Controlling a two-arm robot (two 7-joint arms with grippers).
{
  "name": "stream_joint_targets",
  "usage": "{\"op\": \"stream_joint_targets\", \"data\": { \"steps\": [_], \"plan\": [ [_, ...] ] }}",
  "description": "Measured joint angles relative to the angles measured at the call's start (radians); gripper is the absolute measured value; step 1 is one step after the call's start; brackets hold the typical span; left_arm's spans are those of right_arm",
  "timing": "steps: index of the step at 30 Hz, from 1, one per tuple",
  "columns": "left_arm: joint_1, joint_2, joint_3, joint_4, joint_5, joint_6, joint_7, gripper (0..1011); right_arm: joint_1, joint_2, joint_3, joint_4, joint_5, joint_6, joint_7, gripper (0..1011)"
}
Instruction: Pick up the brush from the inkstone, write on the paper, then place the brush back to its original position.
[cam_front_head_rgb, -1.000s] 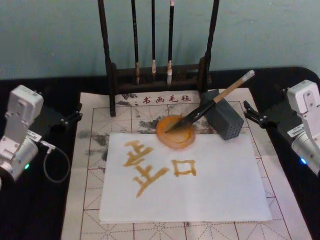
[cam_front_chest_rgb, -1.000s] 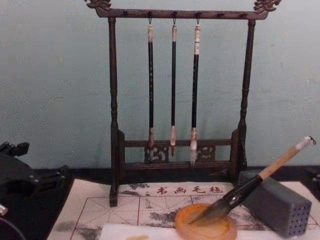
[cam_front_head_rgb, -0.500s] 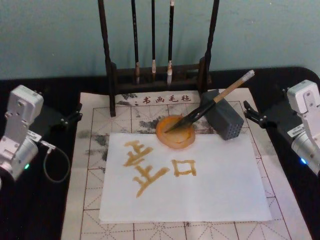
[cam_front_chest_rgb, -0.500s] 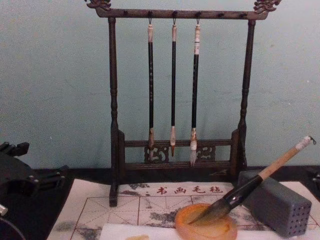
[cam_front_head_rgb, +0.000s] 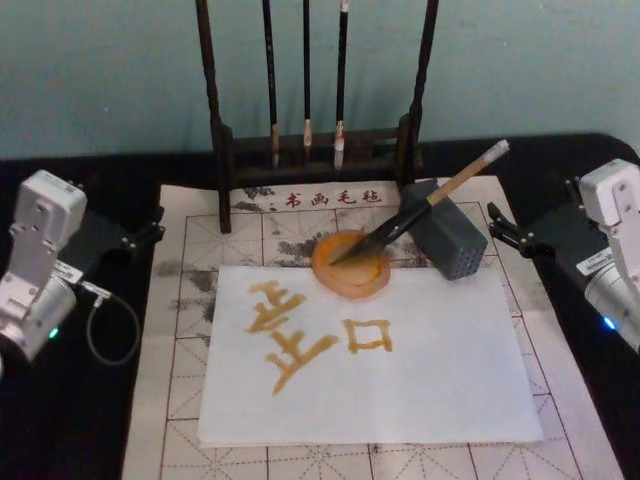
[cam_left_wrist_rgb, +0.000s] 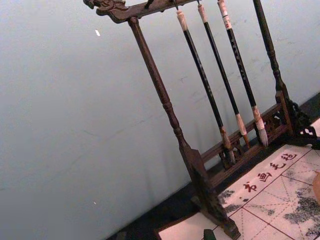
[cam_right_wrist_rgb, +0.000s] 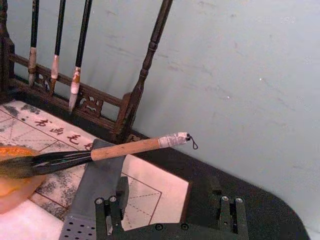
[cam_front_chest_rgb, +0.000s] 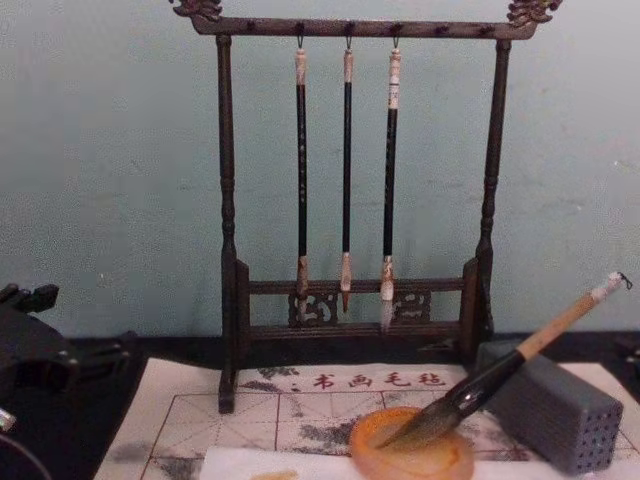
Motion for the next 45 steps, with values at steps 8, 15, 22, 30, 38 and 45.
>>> {"op": "stream_joint_targets", "data": {
  "steps": [8, 15, 22, 30, 38, 45],
  "plan": [
    [0.0, 0.0, 0.0, 0.0, 0.0, 0.0, 0.0, 1001, -0.027, -0.013, 0.05, -0.035, 0.099, 0.061, 0.07, 1002],
    [0.0, 0.0, 0.0, 0.0, 0.0, 0.0, 0.0, 1001, -0.043, -0.04, 0.112, -0.063, 0.254, 0.175, 0.154, 1002],
    [0.0, 0.0, 0.0, 0.0, 0.0, 0.0, 0.0, 1001, -0.04, -0.101, 0.183, -0.065, 0.409, 0.319, 0.198, 1002],
    [0.0, 0.0, 0.0, 0.0, 0.0, 0.0, 0.0, 1001, -0.018, -0.173, 0.242, -0.046, 0.566, 0.442, 0.177, 1002],
    [0.0, 0.0, 0.0, 0.0, 0.0, 0.0, 0.0, 1001, 0.017, -0.23, 0.275, -0.018, 0.682, 0.513, 0.12, 1002],
    [0.0, 0.0, 0.0, 0.0, 0.0, 0.0, 0.0, 1001, 0.057, -0.276, 0.285, 0.021, 0.754, 0.535, 0.081, 1002]
  ]
}}
